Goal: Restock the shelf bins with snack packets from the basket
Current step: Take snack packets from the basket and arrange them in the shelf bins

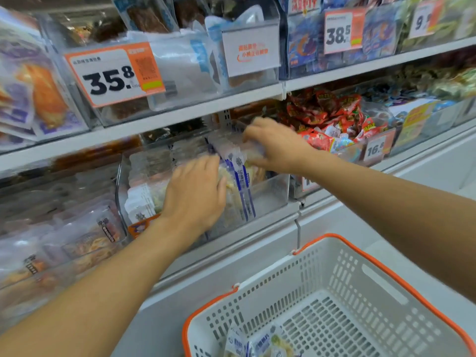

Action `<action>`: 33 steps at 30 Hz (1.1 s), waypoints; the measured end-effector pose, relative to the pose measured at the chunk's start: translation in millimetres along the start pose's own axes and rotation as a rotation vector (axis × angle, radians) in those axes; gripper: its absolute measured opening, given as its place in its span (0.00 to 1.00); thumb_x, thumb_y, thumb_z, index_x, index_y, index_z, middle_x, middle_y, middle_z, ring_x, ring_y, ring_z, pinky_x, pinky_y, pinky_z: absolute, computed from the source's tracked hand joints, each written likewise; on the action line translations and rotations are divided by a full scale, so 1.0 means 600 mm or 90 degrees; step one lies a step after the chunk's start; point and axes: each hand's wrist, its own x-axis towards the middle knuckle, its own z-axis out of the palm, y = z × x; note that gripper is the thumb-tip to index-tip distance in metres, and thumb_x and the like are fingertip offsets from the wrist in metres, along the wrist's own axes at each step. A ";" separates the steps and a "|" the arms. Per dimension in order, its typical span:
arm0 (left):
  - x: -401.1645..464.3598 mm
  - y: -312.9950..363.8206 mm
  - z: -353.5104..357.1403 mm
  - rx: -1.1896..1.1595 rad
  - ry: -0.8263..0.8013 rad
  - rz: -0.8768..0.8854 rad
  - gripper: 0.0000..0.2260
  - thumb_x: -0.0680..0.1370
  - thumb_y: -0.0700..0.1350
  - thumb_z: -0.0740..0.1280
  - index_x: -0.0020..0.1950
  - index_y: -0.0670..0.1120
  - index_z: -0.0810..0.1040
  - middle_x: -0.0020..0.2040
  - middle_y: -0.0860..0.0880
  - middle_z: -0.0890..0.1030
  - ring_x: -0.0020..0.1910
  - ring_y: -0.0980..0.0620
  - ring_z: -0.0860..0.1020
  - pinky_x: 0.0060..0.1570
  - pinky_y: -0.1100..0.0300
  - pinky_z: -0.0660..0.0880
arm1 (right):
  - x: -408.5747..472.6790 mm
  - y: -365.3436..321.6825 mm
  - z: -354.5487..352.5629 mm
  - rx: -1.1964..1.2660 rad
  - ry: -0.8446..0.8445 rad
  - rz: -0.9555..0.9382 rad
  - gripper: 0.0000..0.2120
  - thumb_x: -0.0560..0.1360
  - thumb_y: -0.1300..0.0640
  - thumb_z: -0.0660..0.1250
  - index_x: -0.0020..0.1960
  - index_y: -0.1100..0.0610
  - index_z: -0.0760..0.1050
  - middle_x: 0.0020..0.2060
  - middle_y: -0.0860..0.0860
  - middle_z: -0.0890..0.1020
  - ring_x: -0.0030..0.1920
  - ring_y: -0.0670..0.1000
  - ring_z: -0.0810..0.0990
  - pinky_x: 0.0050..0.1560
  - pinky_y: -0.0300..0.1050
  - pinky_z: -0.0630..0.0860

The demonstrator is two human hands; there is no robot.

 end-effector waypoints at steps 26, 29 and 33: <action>-0.111 0.036 0.155 0.039 -0.813 0.276 0.21 0.79 0.62 0.62 0.67 0.52 0.74 0.52 0.54 0.73 0.50 0.51 0.72 0.55 0.55 0.72 | -0.474 -0.253 0.467 0.684 -0.636 0.873 0.10 0.79 0.64 0.67 0.59 0.67 0.72 0.52 0.64 0.82 0.37 0.57 0.84 0.38 0.49 0.84; -0.108 0.035 0.149 0.061 -0.834 0.260 0.28 0.76 0.65 0.64 0.71 0.50 0.71 0.59 0.51 0.76 0.53 0.50 0.75 0.60 0.52 0.74 | -0.408 -0.203 0.398 0.839 -0.595 0.859 0.06 0.79 0.69 0.60 0.55 0.68 0.72 0.49 0.63 0.80 0.39 0.57 0.84 0.47 0.54 0.84; -0.093 0.037 0.128 -0.024 -0.817 0.126 0.53 0.61 0.78 0.65 0.74 0.43 0.64 0.64 0.46 0.74 0.56 0.44 0.76 0.59 0.52 0.74 | -0.289 -0.112 0.220 0.960 -0.553 0.727 0.09 0.79 0.69 0.59 0.55 0.64 0.75 0.48 0.60 0.85 0.45 0.54 0.86 0.45 0.47 0.84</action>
